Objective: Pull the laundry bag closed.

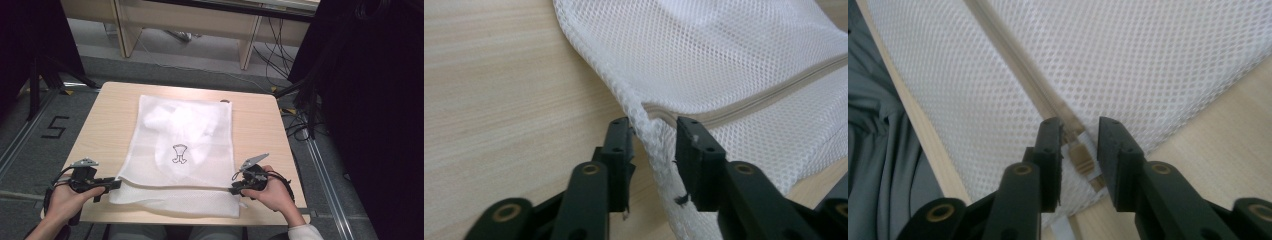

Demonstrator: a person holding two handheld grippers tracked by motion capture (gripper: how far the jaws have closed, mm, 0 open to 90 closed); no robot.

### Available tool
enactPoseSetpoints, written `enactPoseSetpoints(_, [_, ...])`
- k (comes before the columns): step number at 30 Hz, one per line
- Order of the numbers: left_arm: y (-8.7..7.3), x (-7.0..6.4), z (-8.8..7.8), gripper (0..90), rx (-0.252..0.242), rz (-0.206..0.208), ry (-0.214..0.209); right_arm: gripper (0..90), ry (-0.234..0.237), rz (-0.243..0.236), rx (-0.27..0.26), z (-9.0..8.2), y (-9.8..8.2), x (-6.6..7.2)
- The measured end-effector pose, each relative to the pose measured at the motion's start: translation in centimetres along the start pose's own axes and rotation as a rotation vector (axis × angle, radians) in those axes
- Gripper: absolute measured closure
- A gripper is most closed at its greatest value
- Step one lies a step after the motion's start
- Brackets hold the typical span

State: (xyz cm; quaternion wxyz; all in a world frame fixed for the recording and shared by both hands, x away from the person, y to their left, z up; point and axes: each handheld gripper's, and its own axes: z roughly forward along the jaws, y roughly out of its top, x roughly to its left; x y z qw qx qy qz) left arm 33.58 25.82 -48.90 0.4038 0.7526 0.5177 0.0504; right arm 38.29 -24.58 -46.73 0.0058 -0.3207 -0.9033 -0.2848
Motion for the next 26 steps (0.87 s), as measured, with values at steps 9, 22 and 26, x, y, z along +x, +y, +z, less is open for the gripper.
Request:
enactPoseSetpoints(9, [0.3,0.2,-0.1,43.5,-0.117,-0.021,0.034,62.3,-0.107,0.180,-0.201,-0.6,-0.8,-0.6])
enactPoseSetpoints(22, [0.3,0.3,0.0,39.5,-0.134,-0.007,0.074,61.1,-0.142,0.292,-0.215,-1.3,-1.3,-1.5])
enactPoseSetpoints(26, [0.3,0.3,0.0,40.0,-0.134,-0.002,0.075,60.9,-0.145,0.308,-0.205,-1.3,-1.3,-1.4])
